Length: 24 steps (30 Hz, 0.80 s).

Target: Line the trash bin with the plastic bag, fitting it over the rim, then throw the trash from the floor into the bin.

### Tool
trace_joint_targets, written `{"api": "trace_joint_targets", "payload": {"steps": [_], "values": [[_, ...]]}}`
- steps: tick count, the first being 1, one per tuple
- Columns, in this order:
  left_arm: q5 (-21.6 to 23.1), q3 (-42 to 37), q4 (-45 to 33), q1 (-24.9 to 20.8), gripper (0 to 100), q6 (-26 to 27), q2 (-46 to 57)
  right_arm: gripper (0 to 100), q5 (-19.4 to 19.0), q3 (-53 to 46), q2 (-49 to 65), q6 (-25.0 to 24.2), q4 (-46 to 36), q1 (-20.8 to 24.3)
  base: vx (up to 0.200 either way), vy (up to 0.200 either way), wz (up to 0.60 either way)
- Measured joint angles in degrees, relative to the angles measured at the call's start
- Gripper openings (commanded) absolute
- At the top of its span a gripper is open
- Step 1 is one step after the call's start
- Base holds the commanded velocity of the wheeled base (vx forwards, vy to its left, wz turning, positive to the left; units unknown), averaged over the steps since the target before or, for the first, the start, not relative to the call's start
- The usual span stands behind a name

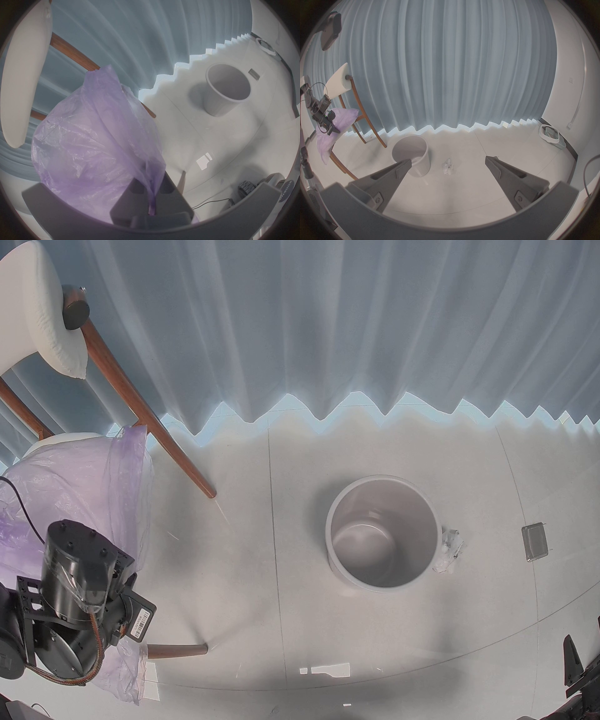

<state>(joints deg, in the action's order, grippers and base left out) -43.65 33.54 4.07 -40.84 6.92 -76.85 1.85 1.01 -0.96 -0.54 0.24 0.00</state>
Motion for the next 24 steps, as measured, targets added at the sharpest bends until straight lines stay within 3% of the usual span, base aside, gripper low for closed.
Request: {"api": "trace_joint_targets", "payload": {"steps": [9, 17, 24], "values": [[14.07, -0.02, -0.02, 4.07, 0, -0.12, 5.50, 100, -0.02, 0.00, 0.00, 0.05, -0.02, 0.00, 0.000, 0.000, 0.00], [33.40, -1.29, -0.05, 10.61, 0, -0.17, 11.34, 100, -0.02, 0.00, 0.00, 0.11, -0.02, 0.00, 0.000, 0.000, 0.00], [39.94, -3.52, 2.79, 17.60, 0, -2.79, 14.47, 100, 0.00, 0.00, 0.00, 0.10, -0.02, 0.00, 0.000, 0.000, 0.00]]}}
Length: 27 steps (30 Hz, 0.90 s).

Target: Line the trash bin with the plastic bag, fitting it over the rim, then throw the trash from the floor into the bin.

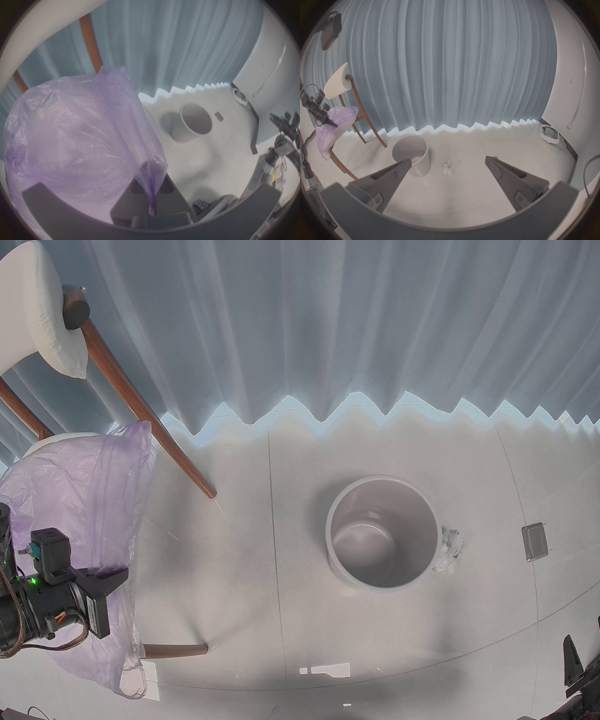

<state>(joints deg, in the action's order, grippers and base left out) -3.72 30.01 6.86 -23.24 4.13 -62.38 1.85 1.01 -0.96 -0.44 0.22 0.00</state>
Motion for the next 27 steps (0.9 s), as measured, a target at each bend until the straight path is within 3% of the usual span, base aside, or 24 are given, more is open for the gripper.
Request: {"api": "trace_joint_targets", "payload": {"steps": [7, 13, 18, 27], "values": [[5.85, -1.51, 3.62, 1.07, 0, -7.61, 1.80, 100, 0.00, 0.00, 0.00, 0.00, 0.00, 0.00, 0.000, 0.000, 0.00], [15.10, -2.71, 3.75, 0.87, 0, -8.45, 4.11, 100, 0.00, 0.00, 0.00, 0.01, 0.02, 0.00, 0.000, 0.000, 0.00], [20.11, -3.72, 3.83, 1.49, 0, -10.18, 6.02, 100, 0.00, 0.00, 0.00, 0.00, 0.02, 0.00, 0.000, 0.000, 0.00], [33.05, -1.85, 7.30, 0.85, 0, -24.77, 6.79, 100, 0.00, 0.00, 0.00, 0.01, 0.02, 0.00, 0.000, 0.000, 0.00]]}}
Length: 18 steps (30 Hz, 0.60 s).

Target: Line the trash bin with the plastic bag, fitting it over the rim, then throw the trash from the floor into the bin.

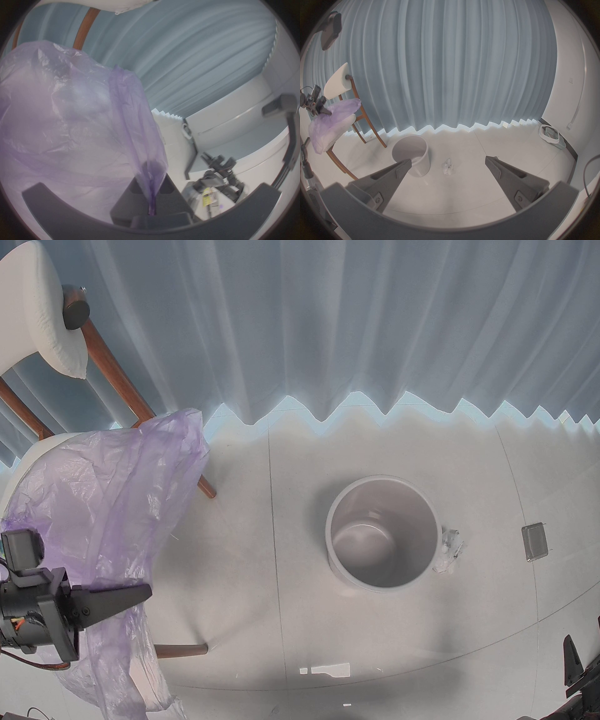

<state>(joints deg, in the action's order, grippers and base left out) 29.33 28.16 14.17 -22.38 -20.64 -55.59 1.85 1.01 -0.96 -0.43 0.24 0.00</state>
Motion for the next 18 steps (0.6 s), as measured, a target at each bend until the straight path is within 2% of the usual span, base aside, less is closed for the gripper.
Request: {"api": "trace_joint_targets", "payload": {"steps": [2, 5, 12, 18], "values": [[2.74, 0.20, 2.80, -0.11, 0, -3.34, -0.17, 100, 0.00, 0.00, 0.00, -0.01, 0.00, 0.00, 0.000, 0.000, 0.00], [4.22, 0.22, 6.58, -0.18, 0, -5.06, -0.88, 100, 0.00, 0.00, 0.00, 0.00, -0.02, 0.00, 0.000, 0.000, 0.00], [4.91, 0.52, 14.70, -0.18, 0, -5.74, -4.46, 100, 0.00, 0.00, 0.00, 0.05, -0.02, 0.00, 0.000, 0.000, 0.00], [9.83, 1.27, 18.96, -0.71, 0, -5.88, -8.47, 100, 0.00, 0.00, 0.00, 0.07, 0.00, 0.00, 0.000, 0.000, 0.00]]}}
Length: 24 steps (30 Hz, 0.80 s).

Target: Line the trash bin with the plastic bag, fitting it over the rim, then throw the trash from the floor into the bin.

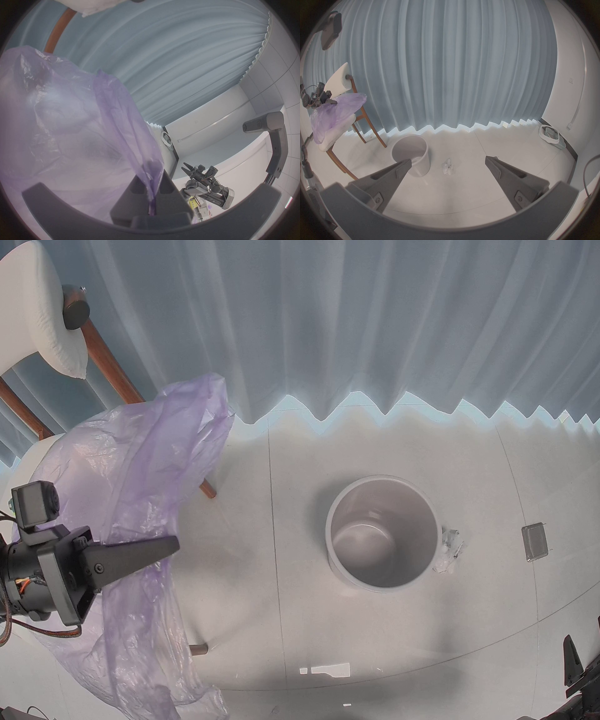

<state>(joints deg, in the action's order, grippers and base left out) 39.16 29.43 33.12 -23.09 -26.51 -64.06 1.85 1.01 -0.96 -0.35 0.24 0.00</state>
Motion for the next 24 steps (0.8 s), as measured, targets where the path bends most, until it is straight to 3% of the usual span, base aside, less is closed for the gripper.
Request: {"api": "trace_joint_targets", "payload": {"steps": [9, 24], "values": [[1.38, 5.44, 0.32, -1.71, 0, -1.95, -5.50, 100, -0.02, 0.00, 0.00, 0.02, 0.00, 0.00, 0.000, 0.000, 0.00], [1.46, 14.59, 0.54, -9.00, 0, -4.96, -14.46, 100, -0.07, 0.00, 0.00, 0.02, 0.00, 0.00, 0.000, 0.000, 0.00]]}}
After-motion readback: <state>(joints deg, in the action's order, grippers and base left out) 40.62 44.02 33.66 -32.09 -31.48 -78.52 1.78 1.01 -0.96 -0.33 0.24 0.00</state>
